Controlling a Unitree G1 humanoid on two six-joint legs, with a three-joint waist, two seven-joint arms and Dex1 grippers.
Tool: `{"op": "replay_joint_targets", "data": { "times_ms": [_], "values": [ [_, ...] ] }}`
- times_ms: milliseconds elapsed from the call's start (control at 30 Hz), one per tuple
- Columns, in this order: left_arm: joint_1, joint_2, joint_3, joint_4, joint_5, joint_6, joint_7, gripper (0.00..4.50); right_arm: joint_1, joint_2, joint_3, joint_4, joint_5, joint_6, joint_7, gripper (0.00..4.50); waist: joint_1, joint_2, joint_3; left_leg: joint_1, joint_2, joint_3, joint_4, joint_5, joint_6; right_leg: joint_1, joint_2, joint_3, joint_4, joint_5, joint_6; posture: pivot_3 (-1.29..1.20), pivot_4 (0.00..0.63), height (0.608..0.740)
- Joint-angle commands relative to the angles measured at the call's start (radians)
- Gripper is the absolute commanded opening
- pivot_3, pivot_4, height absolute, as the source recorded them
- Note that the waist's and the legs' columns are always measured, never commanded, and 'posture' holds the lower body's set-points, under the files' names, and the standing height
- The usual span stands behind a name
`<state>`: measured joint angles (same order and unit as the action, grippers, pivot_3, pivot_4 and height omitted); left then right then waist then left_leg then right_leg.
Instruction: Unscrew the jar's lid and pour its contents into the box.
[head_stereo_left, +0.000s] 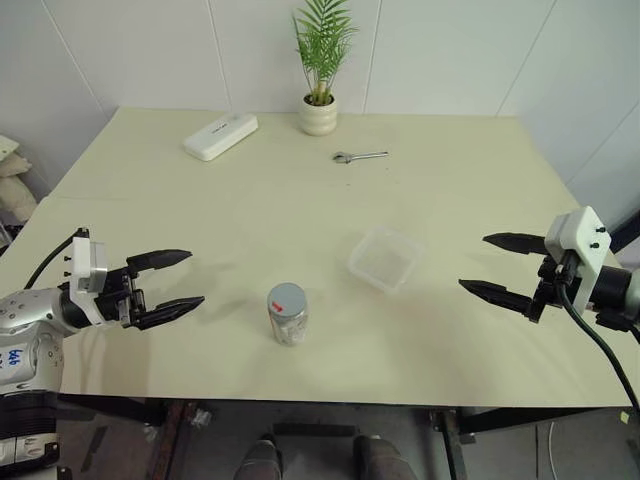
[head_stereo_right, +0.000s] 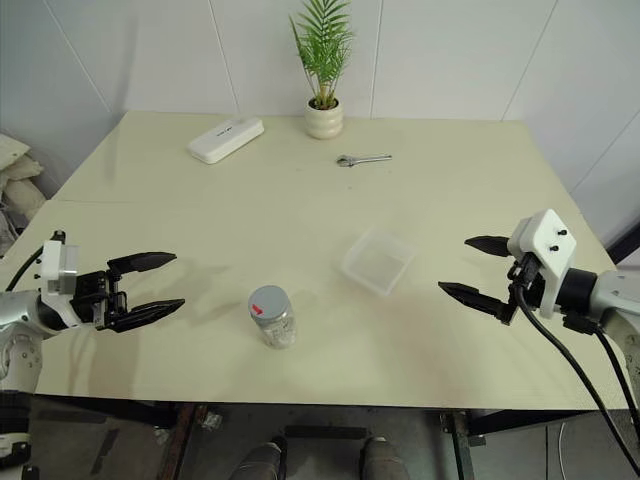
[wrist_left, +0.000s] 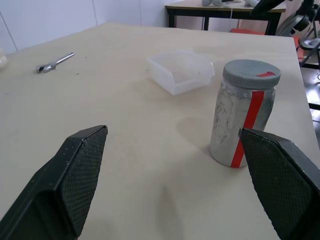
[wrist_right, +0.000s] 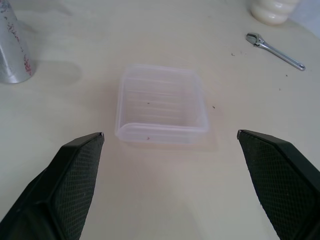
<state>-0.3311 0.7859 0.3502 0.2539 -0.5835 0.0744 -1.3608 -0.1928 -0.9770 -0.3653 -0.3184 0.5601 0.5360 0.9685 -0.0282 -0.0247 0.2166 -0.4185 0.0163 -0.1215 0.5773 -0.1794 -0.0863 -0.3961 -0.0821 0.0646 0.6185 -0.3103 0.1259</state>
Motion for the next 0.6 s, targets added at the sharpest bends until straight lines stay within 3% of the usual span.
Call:
{"op": "replay_joint_targets", "data": {
  "times_ms": [33,333,600],
  "values": [
    [-0.010,-0.017,-0.001,-0.016,-0.006,-0.008,0.016,4.49,-0.016,-0.010,-0.029,-0.054,0.024,0.021,-0.021,4.50,0.000,0.000,0.000,0.000,0.000,0.000,0.000,0.000,0.000,0.000,0.000,0.000,0.000,0.000,0.000,0.00,0.150,0.740],
    [0.064,-0.048,0.022,-0.109,-0.026,0.008,0.076,4.49,-0.032,0.002,0.008,-0.080,0.036,0.054,-0.050,4.50,-0.001,0.000,0.000,0.000,0.000,0.000,0.000,0.000,0.000,0.000,0.000,0.001,0.000,0.000,0.000,0.00,0.150,0.740],
    [0.256,-0.059,0.080,-0.394,-0.088,0.105,0.196,4.49,-0.056,0.028,0.083,-0.152,0.102,0.090,-0.012,4.50,0.000,0.000,0.000,0.000,0.001,0.002,0.000,0.000,-0.001,0.000,0.000,0.002,-0.001,0.000,0.000,0.00,0.150,0.740]
  ]
}}
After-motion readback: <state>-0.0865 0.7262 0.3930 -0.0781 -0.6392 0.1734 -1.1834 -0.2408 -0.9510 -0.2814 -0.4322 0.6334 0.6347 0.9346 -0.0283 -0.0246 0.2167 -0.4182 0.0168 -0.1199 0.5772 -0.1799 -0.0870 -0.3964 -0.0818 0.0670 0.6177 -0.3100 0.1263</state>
